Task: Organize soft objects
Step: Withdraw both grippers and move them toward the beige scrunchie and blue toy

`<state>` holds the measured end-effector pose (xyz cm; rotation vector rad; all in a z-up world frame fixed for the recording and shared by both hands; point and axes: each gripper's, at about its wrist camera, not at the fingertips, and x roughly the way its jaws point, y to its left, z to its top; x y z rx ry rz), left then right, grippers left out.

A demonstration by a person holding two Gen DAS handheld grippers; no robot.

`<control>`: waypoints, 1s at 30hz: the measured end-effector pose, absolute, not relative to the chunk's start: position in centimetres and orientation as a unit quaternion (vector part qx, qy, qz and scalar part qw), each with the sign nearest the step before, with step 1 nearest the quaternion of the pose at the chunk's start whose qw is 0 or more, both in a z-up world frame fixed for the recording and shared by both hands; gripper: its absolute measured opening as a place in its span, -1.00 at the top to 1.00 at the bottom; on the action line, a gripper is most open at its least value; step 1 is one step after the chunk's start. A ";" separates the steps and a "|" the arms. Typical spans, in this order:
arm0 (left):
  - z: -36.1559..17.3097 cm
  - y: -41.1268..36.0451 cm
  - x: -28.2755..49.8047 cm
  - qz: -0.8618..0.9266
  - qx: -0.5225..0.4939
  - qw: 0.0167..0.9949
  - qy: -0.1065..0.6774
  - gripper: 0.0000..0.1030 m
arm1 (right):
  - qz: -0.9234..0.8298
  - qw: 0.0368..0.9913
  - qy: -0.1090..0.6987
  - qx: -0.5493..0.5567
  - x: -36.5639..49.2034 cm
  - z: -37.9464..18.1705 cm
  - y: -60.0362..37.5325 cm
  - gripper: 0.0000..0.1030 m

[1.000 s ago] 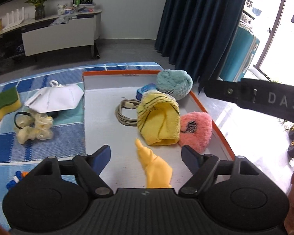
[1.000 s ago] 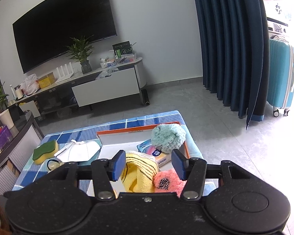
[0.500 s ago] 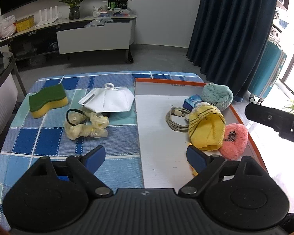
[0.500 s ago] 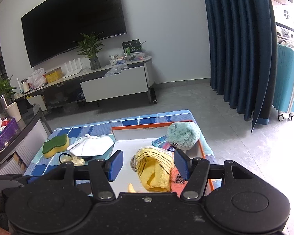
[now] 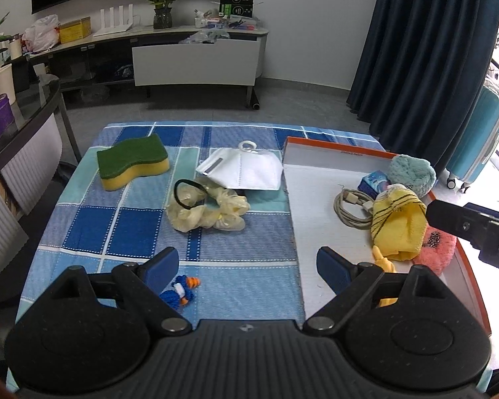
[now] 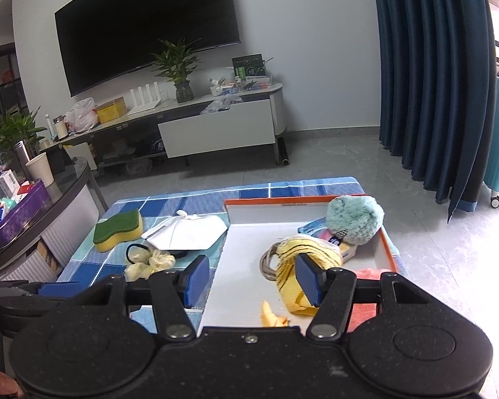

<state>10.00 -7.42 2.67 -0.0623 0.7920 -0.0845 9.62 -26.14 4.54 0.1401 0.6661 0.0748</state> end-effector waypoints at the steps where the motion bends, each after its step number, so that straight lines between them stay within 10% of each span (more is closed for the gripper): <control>1: 2.7 -7.2 10.0 -0.040 -0.031 0.921 0.385 -0.79 | 0.039 0.941 0.328 0.067 9.7 4.5 -25.9 -0.36; 30: -0.6 1.8 9.5 0.030 -0.064 0.905 0.419 -0.80 | 0.094 0.925 0.364 0.051 11.2 1.9 -20.8 -0.36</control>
